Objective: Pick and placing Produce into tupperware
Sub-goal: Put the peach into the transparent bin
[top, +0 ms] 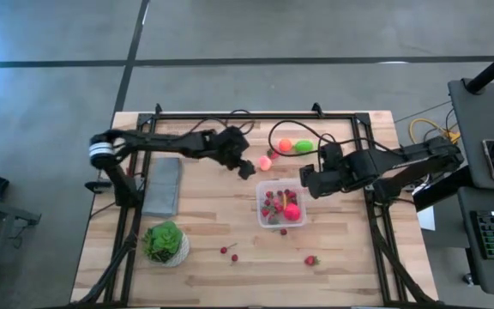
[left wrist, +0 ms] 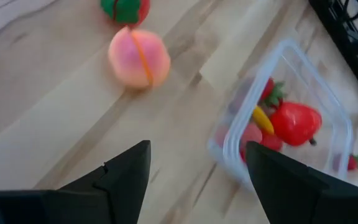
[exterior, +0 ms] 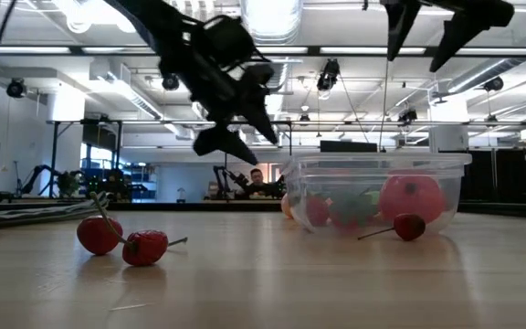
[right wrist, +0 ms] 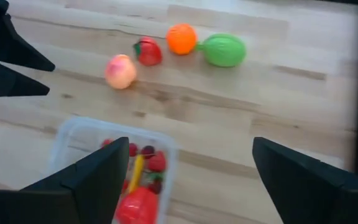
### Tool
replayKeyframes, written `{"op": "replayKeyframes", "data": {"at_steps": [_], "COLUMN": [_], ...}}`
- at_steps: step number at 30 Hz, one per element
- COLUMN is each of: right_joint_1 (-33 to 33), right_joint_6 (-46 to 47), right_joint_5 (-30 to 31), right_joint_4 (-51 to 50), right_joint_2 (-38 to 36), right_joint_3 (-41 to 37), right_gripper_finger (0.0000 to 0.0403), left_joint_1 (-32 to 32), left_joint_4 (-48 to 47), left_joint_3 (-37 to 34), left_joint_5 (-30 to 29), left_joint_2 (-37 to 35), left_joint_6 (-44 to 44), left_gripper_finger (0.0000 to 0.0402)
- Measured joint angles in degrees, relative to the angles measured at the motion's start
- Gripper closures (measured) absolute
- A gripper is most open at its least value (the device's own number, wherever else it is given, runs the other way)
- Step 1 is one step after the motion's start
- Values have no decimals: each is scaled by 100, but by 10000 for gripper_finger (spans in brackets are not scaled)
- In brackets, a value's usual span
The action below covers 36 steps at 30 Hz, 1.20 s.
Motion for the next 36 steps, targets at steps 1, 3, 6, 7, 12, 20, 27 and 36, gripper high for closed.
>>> {"op": "replayKeyframes", "data": {"at_steps": [1,3,6,7,12,20,27,36], "right_joint_1": [0,0,0,0,0,-15,-74,-310], "right_joint_6": [14,15,12,12,-385,-803,-666,-739], "right_joint_5": [0,-2,0,0,132,649,813,857], "right_joint_4": [-124,-352,-713,-827,-952,-945,-952,-945], "right_joint_2": [-17,-71,-181,-234,-593,-1250,-1532,-1386], "right_joint_3": [-2,-2,-4,-4,-78,-226,-396,-411], "right_gripper_finger": [67,60,53,52,49,48,48,48], "left_joint_1": [0,14,44,52,66,59,116,116], "left_joint_4": [0,-46,-161,-315,-985,-1056,-1021,-814], "left_joint_3": [173,499,964,1111,1657,1819,1820,1817], "left_joint_5": [0,-3,-115,-248,-958,-1094,-1248,-1373], "left_joint_2": [164,451,819,919,1351,1545,1549,1669], "left_joint_6": [0,2,4,4,5,-406,-444,-36], "left_gripper_finger": [155,155,155,155,155,147,107,102]}}
